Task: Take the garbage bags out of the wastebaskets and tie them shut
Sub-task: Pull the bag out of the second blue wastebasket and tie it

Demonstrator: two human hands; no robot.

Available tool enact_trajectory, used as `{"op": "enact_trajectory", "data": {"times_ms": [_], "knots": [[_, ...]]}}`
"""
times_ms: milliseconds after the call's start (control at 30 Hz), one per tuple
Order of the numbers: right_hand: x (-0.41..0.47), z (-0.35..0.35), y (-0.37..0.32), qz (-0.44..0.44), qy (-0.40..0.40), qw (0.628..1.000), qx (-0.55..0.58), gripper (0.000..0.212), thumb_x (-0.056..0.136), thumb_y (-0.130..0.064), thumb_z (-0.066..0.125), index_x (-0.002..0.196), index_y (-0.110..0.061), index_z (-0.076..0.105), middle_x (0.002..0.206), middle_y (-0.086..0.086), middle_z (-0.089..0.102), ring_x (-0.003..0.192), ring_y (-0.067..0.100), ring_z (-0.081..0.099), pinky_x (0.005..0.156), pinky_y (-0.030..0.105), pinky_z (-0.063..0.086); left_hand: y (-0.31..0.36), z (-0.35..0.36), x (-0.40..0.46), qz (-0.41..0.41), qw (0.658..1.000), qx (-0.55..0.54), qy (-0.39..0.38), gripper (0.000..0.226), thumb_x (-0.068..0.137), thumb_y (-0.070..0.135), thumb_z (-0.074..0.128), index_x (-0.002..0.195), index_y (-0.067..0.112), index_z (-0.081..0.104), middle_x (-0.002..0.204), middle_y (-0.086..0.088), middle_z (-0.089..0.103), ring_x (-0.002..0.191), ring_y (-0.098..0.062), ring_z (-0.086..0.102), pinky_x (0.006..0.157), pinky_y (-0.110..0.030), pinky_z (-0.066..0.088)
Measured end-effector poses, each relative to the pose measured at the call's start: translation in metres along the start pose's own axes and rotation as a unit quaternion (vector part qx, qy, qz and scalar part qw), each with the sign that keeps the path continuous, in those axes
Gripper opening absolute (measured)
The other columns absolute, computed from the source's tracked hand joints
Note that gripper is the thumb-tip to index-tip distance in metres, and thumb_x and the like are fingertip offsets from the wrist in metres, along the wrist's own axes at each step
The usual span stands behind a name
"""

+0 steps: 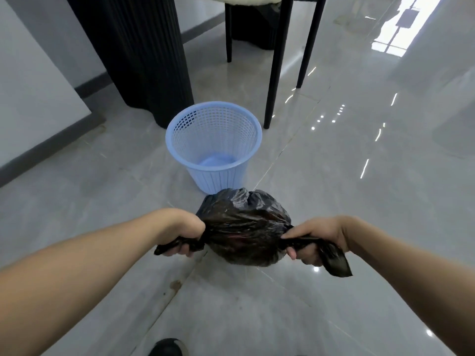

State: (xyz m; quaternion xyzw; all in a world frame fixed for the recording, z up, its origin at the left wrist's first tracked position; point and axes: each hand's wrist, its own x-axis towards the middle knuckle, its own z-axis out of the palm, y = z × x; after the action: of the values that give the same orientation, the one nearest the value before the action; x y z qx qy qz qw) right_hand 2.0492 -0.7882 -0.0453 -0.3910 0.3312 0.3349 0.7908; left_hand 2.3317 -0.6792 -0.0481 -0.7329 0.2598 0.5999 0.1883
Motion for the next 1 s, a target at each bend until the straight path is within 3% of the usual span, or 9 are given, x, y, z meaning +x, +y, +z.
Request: {"op": "enact_trajectory", "data": {"times_ms": [133, 200, 300, 400, 533, 733, 833, 900, 1000], "knots": [[0.007, 0.002, 0.013, -0.199, -0.028, 0.949, 0.244, 0.027, 0.086, -0.027, 0.060, 0.064, -0.011, 0.059, 0.076, 0.008, 0.063, 0.087, 0.032, 0.068, 0.080, 0.051, 0.053, -0.012, 0.001, -0.010, 0.095, 0.960, -0.142, -0.223, 0.032, 0.074, 0.020, 0.041, 0.089, 0.005, 0.065, 0.044, 0.005, 0.020, 0.036, -0.009, 0.017, 0.037, -0.016, 0.018], [0.006, 0.003, 0.010, -0.257, -0.048, 0.903, 0.340, 0.018, 0.080, -0.015, 0.072, 0.068, -0.008, 0.060, 0.066, 0.008, 0.062, 0.074, 0.030, 0.070, 0.080, 0.057, 0.053, -0.013, 0.000, -0.015, 0.175, 0.914, -0.224, -0.289, 0.030, 0.075, 0.026, 0.042, 0.083, 0.006, 0.063, 0.046, 0.005, 0.019, 0.038, -0.009, 0.017, 0.038, -0.018, 0.019], [-0.002, -0.001, 0.003, -0.333, -0.156, 0.818, 0.443, 0.013, 0.082, -0.009, 0.068, 0.077, -0.006, 0.057, 0.050, -0.003, 0.039, 0.041, 0.012, 0.042, 0.058, 0.036, 0.055, -0.007, -0.005, -0.025, 0.268, 0.837, -0.339, -0.336, 0.030, 0.077, 0.035, 0.052, 0.072, 0.007, 0.058, 0.046, 0.005, 0.020, 0.040, -0.010, 0.016, 0.040, -0.019, 0.019], [-0.014, 0.000, -0.003, -0.388, -0.128, 0.790, 0.456, 0.017, 0.083, -0.020, 0.057, 0.071, -0.008, 0.052, 0.049, -0.006, 0.023, 0.041, 0.009, 0.022, 0.041, 0.025, 0.037, 0.005, -0.008, -0.035, 0.337, 0.802, -0.399, -0.291, 0.036, 0.080, 0.038, 0.064, 0.063, 0.010, 0.050, 0.046, 0.005, 0.021, 0.042, -0.011, 0.016, 0.041, -0.023, 0.020], [-0.014, 0.004, 0.001, -0.406, -0.086, 0.791, 0.448, 0.022, 0.079, -0.020, 0.063, 0.064, -0.011, 0.050, 0.049, -0.006, 0.021, 0.041, 0.009, 0.019, 0.042, 0.022, 0.029, 0.027, -0.008, -0.044, 0.389, 0.761, -0.475, -0.211, 0.049, 0.091, 0.044, 0.052, 0.052, 0.019, 0.035, 0.049, 0.004, 0.024, 0.046, -0.015, 0.021, 0.050, -0.028, 0.032], [0.006, 0.014, 0.005, -0.426, -0.109, 0.753, 0.489, 0.048, 0.092, -0.031, 0.041, 0.047, -0.021, 0.029, 0.045, -0.005, 0.024, 0.038, 0.011, 0.022, 0.048, 0.025, 0.041, 0.049, 0.005, -0.050, 0.364, 0.723, -0.576, -0.113, 0.042, 0.097, 0.035, 0.044, 0.059, 0.018, 0.045, 0.060, -0.001, 0.047, 0.052, -0.016, 0.046, 0.060, -0.033, 0.050], [0.003, 0.019, -0.004, -0.448, -0.193, 0.684, 0.543, 0.046, 0.096, -0.037, 0.038, 0.056, -0.015, 0.044, 0.051, -0.004, 0.041, 0.043, 0.013, 0.039, 0.062, 0.029, 0.048, 0.062, 0.016, -0.053, 0.354, 0.679, -0.640, -0.067, 0.022, 0.100, 0.012, 0.039, 0.094, 0.005, 0.058, 0.073, -0.010, 0.065, 0.055, -0.018, 0.061, 0.061, -0.037, 0.059], [-0.001, 0.023, -0.011, -0.482, -0.210, 0.638, 0.564, 0.044, 0.097, -0.040, 0.041, 0.074, -0.010, 0.064, 0.055, -0.002, 0.054, 0.044, 0.012, 0.046, 0.062, 0.028, 0.050, 0.068, 0.019, -0.055, 0.363, 0.659, -0.659, -0.031, 0.018, 0.100, 0.005, 0.034, 0.099, 0.009, 0.052, 0.065, -0.008, 0.058, 0.045, -0.013, 0.050, 0.044, -0.025, 0.051], [-0.006, 0.026, -0.020, -0.521, -0.210, 0.592, 0.578, 0.045, 0.100, -0.043, 0.037, 0.111, -0.010, 0.066, 0.052, -0.003, 0.049, 0.044, 0.005, 0.034, 0.055, 0.017, 0.040, 0.074, 0.022, -0.052, 0.387, 0.700, -0.598, 0.054, 0.022, 0.100, 0.004, 0.031, 0.086, 0.018, 0.041, 0.055, 0.001, 0.037, 0.039, -0.008, 0.027, 0.033, -0.017, 0.024]]}}
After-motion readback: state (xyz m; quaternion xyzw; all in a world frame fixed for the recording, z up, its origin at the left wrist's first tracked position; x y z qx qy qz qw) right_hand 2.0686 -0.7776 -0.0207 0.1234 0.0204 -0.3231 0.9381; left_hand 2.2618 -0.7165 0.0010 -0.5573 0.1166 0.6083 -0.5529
